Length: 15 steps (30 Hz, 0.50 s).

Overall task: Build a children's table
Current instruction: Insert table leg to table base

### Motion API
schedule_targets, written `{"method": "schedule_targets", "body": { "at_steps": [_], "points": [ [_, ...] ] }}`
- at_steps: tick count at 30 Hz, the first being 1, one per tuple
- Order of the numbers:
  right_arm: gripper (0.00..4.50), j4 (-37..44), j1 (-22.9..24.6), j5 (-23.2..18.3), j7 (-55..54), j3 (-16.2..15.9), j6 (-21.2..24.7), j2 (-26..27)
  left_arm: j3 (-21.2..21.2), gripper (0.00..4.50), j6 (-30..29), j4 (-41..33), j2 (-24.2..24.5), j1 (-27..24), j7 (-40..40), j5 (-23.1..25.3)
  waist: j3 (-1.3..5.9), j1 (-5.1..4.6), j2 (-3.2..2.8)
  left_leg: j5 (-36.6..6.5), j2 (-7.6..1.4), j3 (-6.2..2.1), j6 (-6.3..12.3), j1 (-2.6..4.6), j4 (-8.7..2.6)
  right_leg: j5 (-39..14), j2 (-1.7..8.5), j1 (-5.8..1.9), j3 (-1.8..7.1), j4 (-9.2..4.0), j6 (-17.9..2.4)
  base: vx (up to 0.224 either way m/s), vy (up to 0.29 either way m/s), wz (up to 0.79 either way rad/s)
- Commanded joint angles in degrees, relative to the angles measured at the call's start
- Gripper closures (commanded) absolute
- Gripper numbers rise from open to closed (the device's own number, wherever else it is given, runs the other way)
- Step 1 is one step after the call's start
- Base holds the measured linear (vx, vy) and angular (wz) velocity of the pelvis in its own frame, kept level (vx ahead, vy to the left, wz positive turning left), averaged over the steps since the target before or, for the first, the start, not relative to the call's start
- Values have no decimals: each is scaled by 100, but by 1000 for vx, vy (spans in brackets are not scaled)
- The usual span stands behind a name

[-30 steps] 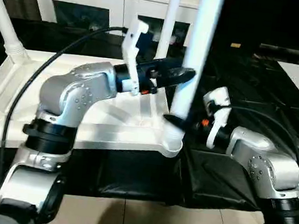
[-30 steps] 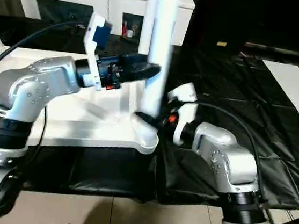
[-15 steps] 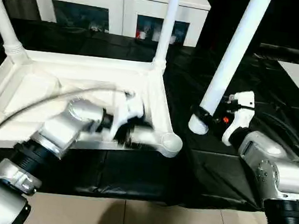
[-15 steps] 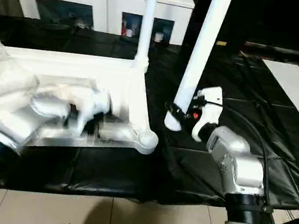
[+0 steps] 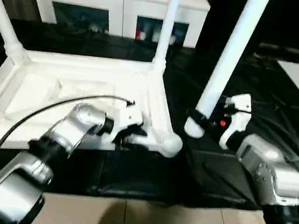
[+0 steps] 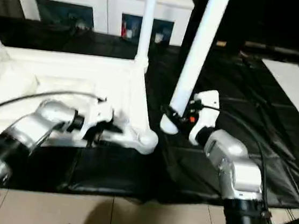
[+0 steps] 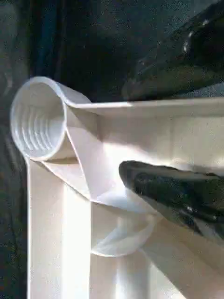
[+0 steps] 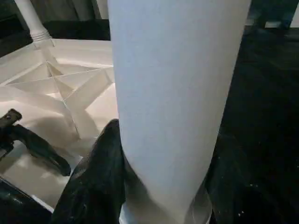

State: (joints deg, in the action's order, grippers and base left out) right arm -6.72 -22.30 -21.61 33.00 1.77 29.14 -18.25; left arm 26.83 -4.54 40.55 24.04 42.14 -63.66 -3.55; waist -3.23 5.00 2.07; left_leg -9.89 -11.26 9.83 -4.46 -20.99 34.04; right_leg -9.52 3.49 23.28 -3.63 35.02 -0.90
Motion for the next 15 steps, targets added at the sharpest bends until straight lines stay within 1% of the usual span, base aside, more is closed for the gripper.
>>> {"method": "schedule_targets", "body": {
  "at_steps": [1, 2, 3, 4, 6, 8, 9, 10, 11, 12, 14, 15],
  "points": [
    [261, 210, 17, 0, 36, 21, -57, -41, -8, 246, 92, 77, -33, 122, -110, 69, 423, -5, -90, -1197, -165, -34, -133, 87, -391, -993, 426, -333, 278, -386, -1115, 0, 0, 0],
    [261, 223, 31, -2, 53, 9, -54, -47, -7, 246, 175, 190, -42, 153, -308, 110, 418, -9, -88, -1237, -167, -34, -143, 90, -393, -1047, 426, -330, 277, -389, -1123, 0, 0, 0],
    [261, 223, 31, -2, 53, 9, -54, -47, -7, 255, 175, 190, -42, 153, -308, 110, 412, -7, -87, -1275, -166, -32, -142, 93, -395, -1130, 433, -326, 278, -409, -1114, 0, 0, 0],
    [261, 225, 35, -3, 59, 6, -53, -50, 8, 255, 177, 202, -30, 156, -388, 119, 412, -8, -88, -1289, -166, -33, -149, 89, -397, -1151, 433, -331, 278, -404, -1112, 0, 0, 0],
    [261, 217, 36, -2, 77, -2, -57, -54, 36, 291, 230, 340, -5, 188, -542, 189, 412, -5, -89, -1312, -172, -39, -158, 94, -401, -1212, 439, -329, 279, -405, -1092, 0, 0, 0],
    [261, 209, 30, -5, 86, -8, -61, -57, 27, 292, 297, 438, 9, 214, -550, 211, 408, -2, -84, -1312, -168, -36, -143, 95, -400, -1229, 441, -323, 280, -415, -1092, 0, 0, 0],
    [261, 202, 25, -6, 96, -13, -65, -60, 13, 308, 338, 495, 22, 231, -548, 213, 414, -3, -82, -1300, -169, -36, -143, 90, -396, -1182, 440, -328, 281, -405, -1106, 0, 0, 0],
    [261, 200, 24, -6, 101, -16, -67, -61, 2, 308, 364, 530, 27, 241, -548, 212, 414, -4, -82, -1288, -173, -38, -137, 88, -399, -1142, 442, -329, 280, -400, -1122, 0, 0, 0],
    [261, 200, 23, -6, 102, -17, -67, -61, 0, 326, 368, 535, 28, 242, -547, 212, 413, -5, -78, -1291, -178, -38, -138, 93, -401, -1137, 441, -327, 279, -395, -1135, 0, 0, 0],
    [261, 200, 23, -6, 102, -17, -67, -61, 0, 335, 368, 535, 28, 242, -547, 212, 414, -4, -80, -1288, -178, -38, -139, 93, -400, -1128, 443, -327, 279, -393, -1145, 0, 0, 0],
    [261, 197, 24, 6, 122, -25, -71, -60, -41, 338, 407, 559, 62, 238, -574, 217, 409, -6, -65, -1291, -176, -36, -130, 90, -401, -1142, 442, -326, 277, -394, -1151, 0, 0, 0],
    [261, 194, 24, 11, 136, -34, -72, -60, -55, 358, 428, 564, 76, 222, -601, 232, 407, -4, -76, -1304, -176, -36, -130, 93, -402, -1185, 445, -322, 279, -397, -1145, 0, 0, 0]
  ]
}}
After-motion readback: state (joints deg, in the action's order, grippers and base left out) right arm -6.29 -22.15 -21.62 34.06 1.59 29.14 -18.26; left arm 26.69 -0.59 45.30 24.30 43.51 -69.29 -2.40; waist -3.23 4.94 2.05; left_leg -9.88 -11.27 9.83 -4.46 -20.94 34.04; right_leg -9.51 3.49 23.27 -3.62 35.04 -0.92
